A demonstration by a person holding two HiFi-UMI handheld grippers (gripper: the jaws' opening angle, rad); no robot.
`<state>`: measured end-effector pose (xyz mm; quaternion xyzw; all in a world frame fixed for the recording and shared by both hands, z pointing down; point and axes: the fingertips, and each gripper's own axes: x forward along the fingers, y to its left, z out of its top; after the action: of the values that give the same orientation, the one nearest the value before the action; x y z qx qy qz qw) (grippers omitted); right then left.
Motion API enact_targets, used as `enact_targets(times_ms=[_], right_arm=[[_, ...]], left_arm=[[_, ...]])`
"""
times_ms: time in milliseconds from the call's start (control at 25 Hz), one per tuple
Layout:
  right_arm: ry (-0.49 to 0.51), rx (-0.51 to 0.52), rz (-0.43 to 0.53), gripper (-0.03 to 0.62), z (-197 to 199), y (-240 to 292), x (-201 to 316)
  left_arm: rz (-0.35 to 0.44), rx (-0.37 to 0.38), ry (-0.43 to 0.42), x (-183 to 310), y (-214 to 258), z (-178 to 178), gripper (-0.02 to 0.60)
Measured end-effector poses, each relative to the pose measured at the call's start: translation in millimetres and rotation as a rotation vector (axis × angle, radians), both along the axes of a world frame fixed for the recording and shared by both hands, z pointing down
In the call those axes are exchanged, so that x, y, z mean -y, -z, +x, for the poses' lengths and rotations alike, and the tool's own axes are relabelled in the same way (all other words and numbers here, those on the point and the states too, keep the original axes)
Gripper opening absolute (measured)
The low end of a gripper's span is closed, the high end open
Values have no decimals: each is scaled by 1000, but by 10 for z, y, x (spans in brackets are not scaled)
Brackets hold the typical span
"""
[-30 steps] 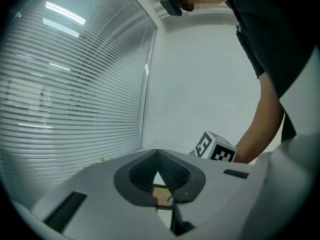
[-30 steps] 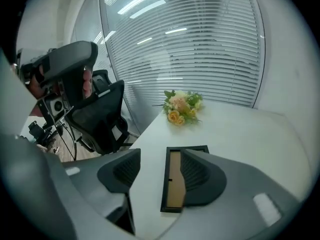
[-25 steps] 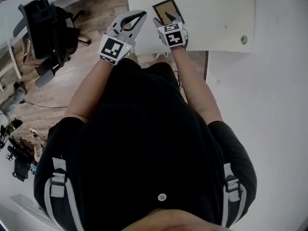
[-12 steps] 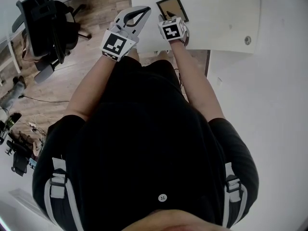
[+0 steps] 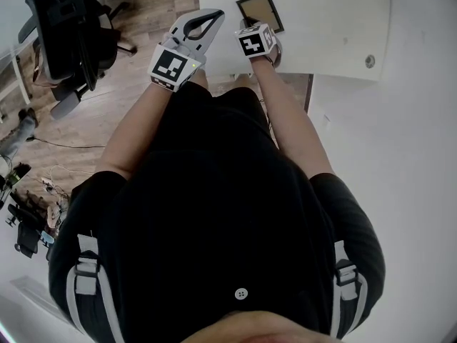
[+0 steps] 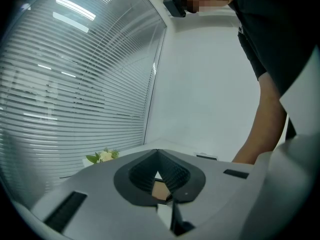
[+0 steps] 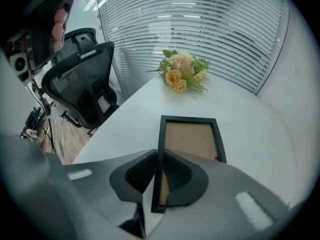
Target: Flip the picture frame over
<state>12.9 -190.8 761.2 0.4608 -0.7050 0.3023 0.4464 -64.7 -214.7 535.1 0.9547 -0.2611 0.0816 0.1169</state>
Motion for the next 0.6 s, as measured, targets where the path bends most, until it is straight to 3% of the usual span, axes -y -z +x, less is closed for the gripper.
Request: enact_targets(times_ms=[600], right_arm=[[-116, 144, 96, 51, 54, 608, 145]], left_arm=[[43, -20, 29, -33, 280, -16, 5]])
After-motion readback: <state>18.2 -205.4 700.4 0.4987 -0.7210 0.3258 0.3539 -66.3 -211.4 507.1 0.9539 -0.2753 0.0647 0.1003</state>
